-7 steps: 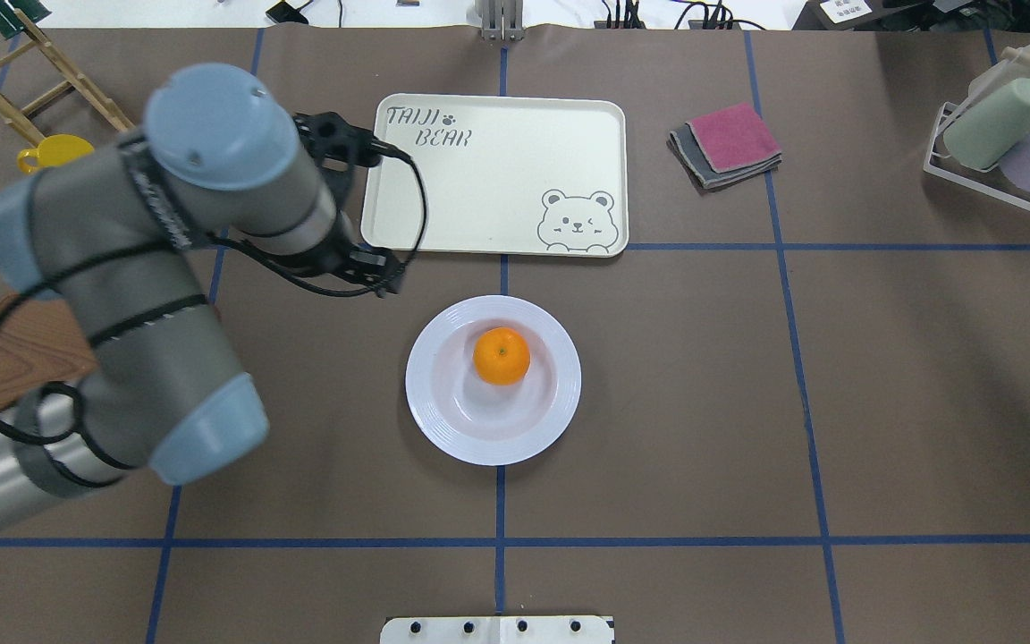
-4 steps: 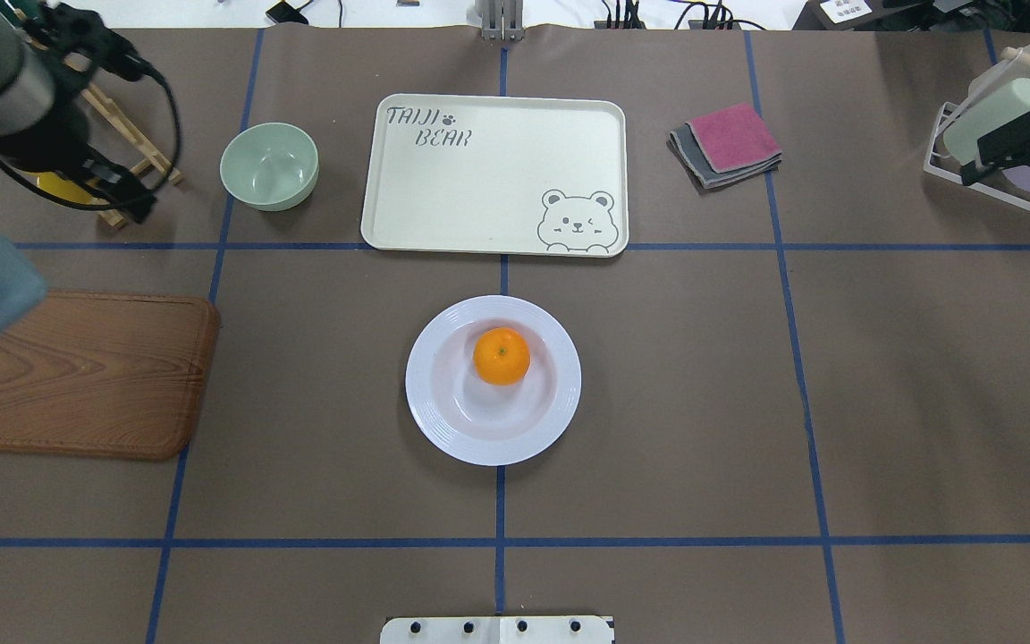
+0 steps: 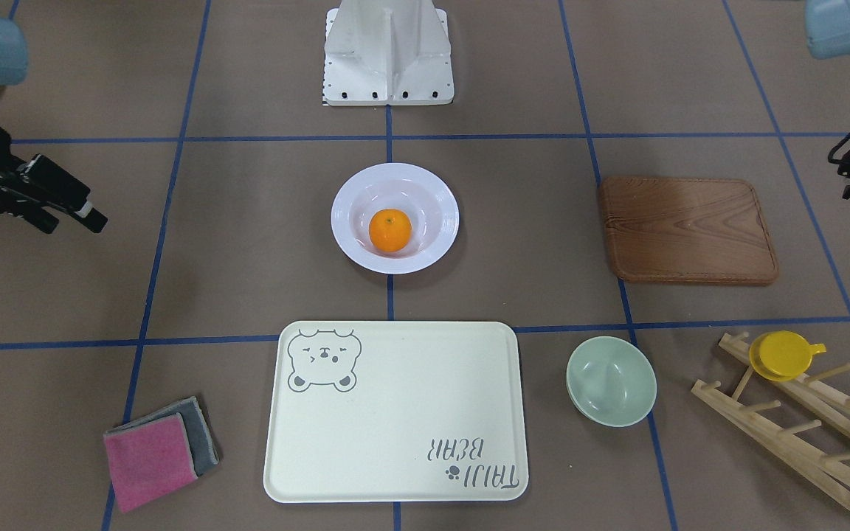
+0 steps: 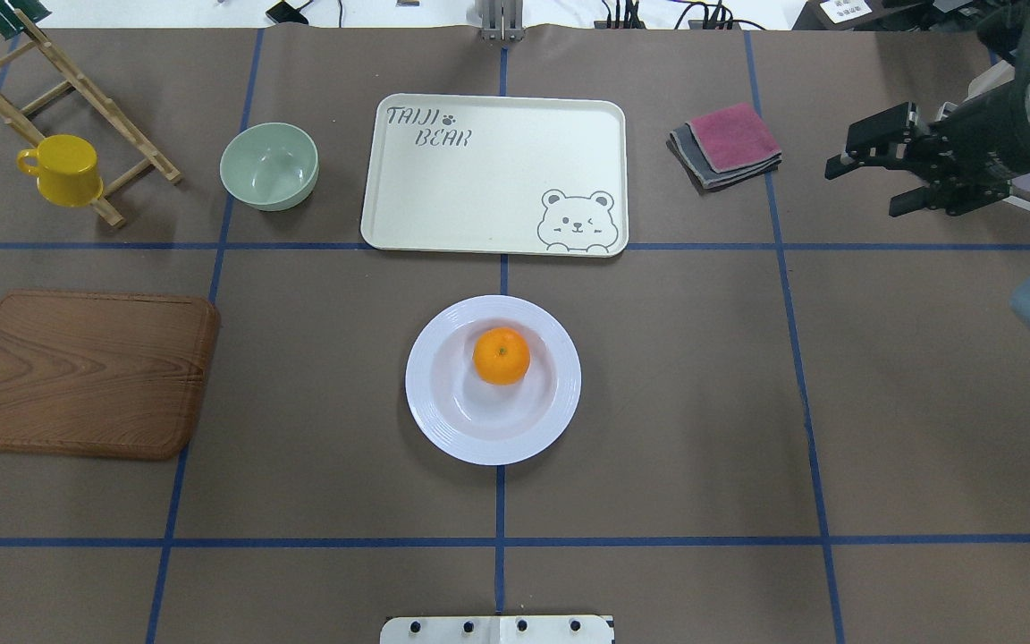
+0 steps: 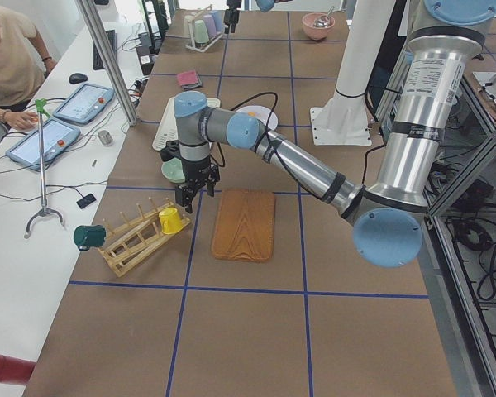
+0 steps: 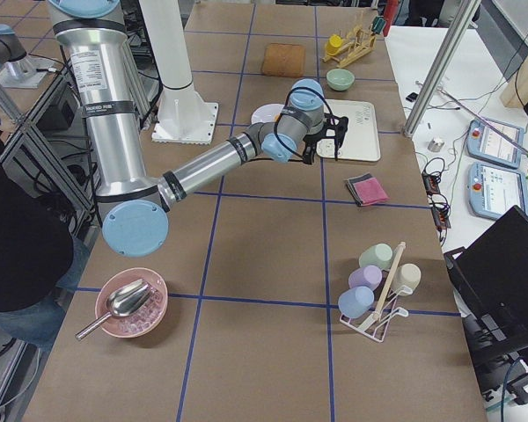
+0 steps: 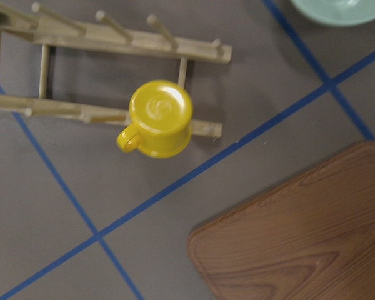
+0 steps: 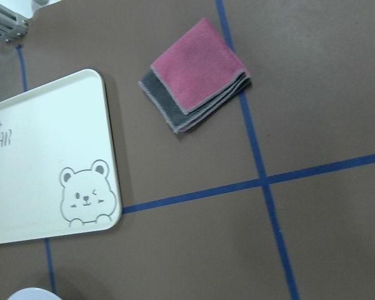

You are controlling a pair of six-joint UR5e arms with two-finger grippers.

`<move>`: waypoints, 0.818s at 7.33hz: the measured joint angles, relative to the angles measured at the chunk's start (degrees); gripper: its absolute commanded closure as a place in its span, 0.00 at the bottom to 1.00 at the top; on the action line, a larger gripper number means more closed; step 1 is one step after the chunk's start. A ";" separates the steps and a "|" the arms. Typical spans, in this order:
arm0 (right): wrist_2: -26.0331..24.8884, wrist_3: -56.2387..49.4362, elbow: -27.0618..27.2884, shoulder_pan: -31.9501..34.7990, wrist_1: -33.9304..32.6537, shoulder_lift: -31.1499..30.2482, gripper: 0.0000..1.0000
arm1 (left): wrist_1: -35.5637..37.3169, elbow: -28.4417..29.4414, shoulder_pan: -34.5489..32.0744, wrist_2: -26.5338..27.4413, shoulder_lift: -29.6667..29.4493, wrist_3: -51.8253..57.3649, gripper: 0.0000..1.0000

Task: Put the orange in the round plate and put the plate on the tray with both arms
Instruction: 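Lower the right gripper to the near rim of the white plate and grip it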

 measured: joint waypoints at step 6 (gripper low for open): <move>-36.27 27.85 5.84 -30.21 6.58 3.14 0.05 | -2.12 11.43 -15.48 -14.45 3.67 -3.84 0.00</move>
